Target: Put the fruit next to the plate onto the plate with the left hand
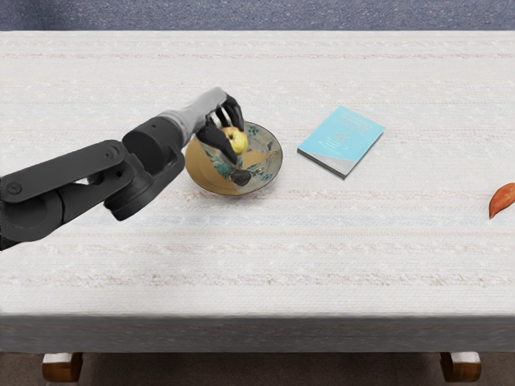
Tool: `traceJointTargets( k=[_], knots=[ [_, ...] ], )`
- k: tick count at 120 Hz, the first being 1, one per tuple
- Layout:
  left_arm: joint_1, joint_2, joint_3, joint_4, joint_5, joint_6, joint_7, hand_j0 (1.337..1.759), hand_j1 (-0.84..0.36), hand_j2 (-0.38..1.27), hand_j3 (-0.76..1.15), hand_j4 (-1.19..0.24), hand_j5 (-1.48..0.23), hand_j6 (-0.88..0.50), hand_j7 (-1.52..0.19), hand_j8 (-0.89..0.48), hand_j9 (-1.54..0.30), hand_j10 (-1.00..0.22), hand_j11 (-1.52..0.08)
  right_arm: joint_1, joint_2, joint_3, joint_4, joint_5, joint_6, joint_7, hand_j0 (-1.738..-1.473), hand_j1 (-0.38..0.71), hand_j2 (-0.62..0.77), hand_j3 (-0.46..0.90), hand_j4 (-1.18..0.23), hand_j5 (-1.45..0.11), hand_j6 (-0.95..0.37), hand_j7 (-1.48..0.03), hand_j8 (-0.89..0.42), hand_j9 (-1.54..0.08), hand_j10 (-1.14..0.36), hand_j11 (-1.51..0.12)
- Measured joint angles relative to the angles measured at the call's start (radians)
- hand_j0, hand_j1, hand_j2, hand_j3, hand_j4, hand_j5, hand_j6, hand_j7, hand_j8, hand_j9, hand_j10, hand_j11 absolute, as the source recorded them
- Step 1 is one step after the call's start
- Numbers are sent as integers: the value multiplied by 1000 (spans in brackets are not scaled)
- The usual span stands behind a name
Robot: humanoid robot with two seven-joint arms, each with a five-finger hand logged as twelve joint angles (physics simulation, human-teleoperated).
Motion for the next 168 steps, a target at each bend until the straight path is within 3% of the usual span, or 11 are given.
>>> traceJointTargets(
  k=[32, 53, 78, 98, 108, 121, 134, 146, 155, 168],
  knots=[
    [-7, -16, 4, 62, 1, -1, 1, 1653, -351, 723, 0, -837, -1202, -483, -1187, -459, -1157, -700, -1141, 7, 0, -1, 0, 0, 0, 0, -1658, -349, 0, 0, 0, 0, 0, 0, 0, 0, 0, 0],
    [-35, -9, -2, 67, 6, 2, 0, 1656, -153, 383, 0, -534, -747, -378, -738, -369, -726, -477, -719, 7, 0, 0, 0, 0, 0, 0, -1658, -349, 0, 0, 0, 0, 0, 0, 0, 0, 0, 0],
    [-31, -5, -44, 64, -30, 4, -1, 1657, 22, 164, 0, -316, -429, -261, -426, -257, -422, -296, -419, 7, 0, 0, 0, -1, 0, 0, -1658, -349, 0, 0, 0, 0, 0, 0, 0, 0, 0, 0],
    [-22, 151, -171, -15, -501, 3, -1, 1658, 191, 76, 0, -151, -204, -127, -203, -125, -201, -142, -200, 7, 0, -1, 0, -1, 0, 0, -1658, -349, 0, 0, 0, 0, 0, 0, 0, 0, 0, 0],
    [-4, 154, -200, -66, -762, -31, -1, 1658, 240, 51, 0, -104, -141, -88, -140, -87, -139, -98, -138, 7, 0, -1, 1, -1, 0, 0, -1658, -349, 0, 0, 0, 0, 0, 0, 0, 0, 0, 0],
    [4, 244, -216, -96, -1100, -228, -1, 1658, 280, 31, 0, -66, -88, -57, -88, -56, -87, -63, -86, 7, 0, -1, 1, -1, 0, 0, -1658, -349, 0, 0, 0, 0, 0, 0, 0, 0, 0, 0],
    [80, 348, -220, -117, -1435, -480, -1, 1658, 305, 19, 0, -42, -56, -37, -55, -36, -55, -40, -55, 7, 0, -1, 1, -1, 0, 0, -1658, -349, 0, 0, 0, 0, 0, 0, 0, 0, 0, 0],
    [129, 440, -219, -150, -1740, -607, -1, 1658, 319, 12, 0, -28, -37, -24, -37, -24, -37, -27, -36, 7, 0, -1, 1, -1, 0, 0, -1658, -349, 0, 0, 0, 0, 0, 0, 0, 0, 0, 0],
    [186, 556, -217, -170, -1877, -692, -1, 1658, 326, 9, 0, -20, -28, -17, -28, -18, -28, -20, -28, 7, 0, -1, 1, -1, 0, 0, -1658, -349, 0, 0, 0, 0, 0, 0, 0, 0, 0, 0],
    [225, 676, -208, -181, -1961, -786, -1, 1658, 332, 5, 0, -12, -19, -10, -19, -10, -19, -12, -19, 7, 0, -1, 1, -1, 1, 0, -1658, -349, 0, 0, 0, 0, 0, 0, 0, 0, 0, 0]
  ],
)
